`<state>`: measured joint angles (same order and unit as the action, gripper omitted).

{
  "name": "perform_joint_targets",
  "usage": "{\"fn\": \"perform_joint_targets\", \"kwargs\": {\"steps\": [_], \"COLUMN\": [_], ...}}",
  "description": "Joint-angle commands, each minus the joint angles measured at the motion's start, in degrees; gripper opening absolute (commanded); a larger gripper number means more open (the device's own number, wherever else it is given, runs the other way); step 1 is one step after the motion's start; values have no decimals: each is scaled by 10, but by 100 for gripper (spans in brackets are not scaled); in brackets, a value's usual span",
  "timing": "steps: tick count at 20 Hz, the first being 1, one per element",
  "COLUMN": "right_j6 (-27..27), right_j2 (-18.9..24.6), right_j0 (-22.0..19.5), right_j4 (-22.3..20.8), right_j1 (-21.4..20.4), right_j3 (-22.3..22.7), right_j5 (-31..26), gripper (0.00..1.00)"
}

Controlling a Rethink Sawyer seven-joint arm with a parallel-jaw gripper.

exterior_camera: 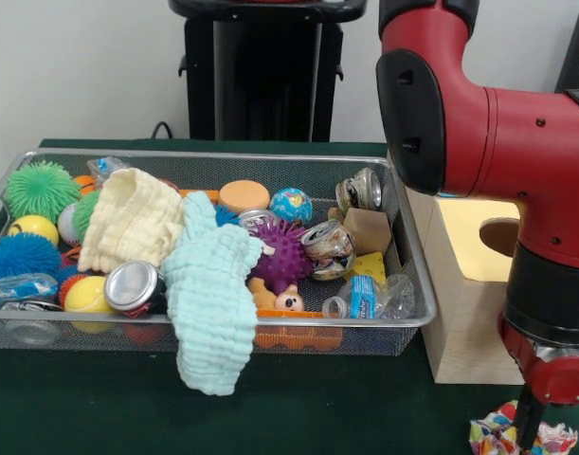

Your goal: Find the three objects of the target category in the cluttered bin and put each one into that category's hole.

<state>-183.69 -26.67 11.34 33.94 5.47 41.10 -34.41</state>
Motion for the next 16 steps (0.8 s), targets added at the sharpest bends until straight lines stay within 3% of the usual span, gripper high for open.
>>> {"fn": "perform_joint_targets", "kwargs": {"steps": [1,8,16], "right_j6": [0,-25,13], "right_j2": [-87,-87,-66], "right_j0": [-14,-12,-18], "right_j4": [-54,-34,-39], "right_j1": [63,56,-20], "right_j3": [-161,-149,-110], "right_j5": [-295,-284,-319], "gripper": [0,0,0]}}
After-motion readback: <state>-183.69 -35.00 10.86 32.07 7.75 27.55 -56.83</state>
